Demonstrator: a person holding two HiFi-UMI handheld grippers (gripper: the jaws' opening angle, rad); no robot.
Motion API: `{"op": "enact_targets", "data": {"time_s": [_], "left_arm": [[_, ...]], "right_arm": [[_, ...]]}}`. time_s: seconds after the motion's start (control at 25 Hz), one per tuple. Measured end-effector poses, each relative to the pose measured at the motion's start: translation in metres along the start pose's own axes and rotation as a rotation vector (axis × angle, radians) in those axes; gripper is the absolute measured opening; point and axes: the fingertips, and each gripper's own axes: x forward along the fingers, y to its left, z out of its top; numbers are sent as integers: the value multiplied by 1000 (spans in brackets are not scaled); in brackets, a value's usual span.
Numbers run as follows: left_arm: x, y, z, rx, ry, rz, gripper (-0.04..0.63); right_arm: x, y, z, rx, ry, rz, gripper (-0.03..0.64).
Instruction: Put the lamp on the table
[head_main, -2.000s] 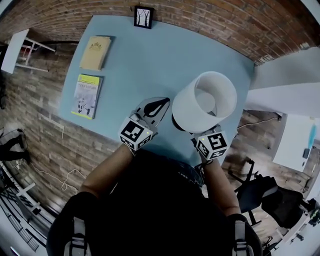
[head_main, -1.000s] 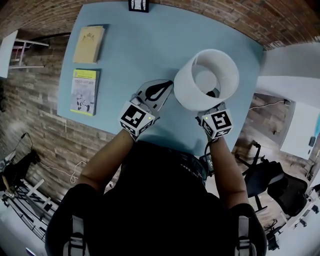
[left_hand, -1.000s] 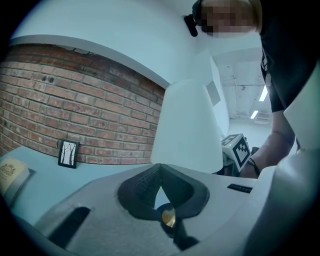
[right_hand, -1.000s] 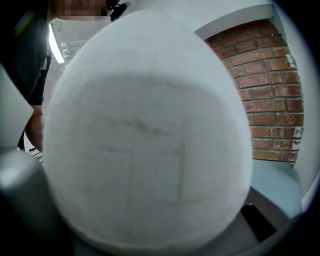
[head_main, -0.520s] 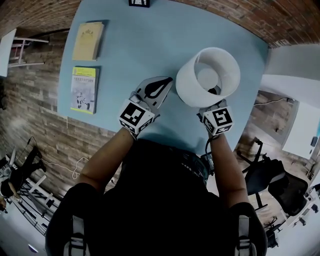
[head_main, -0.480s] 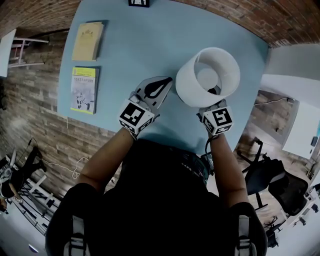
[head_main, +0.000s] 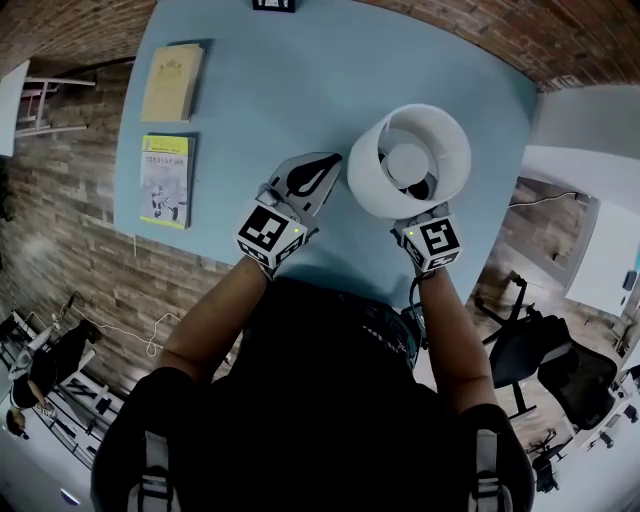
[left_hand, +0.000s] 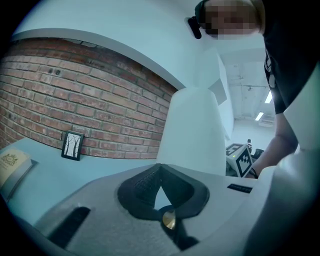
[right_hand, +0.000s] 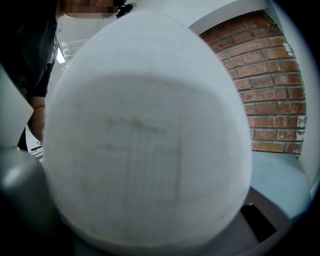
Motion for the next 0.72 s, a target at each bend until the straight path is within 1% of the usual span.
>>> {"op": "enact_targets", "data": {"time_s": [0.32, 0.72], "left_arm": [[1, -5, -1, -3, 0, -2, 9], [-4, -12, 0, -6, -11, -10, 9]], "right_arm": [[-4, 2, -4, -13, -11, -3, 137], [-11, 8, -15, -24, 15, -7, 141]]}}
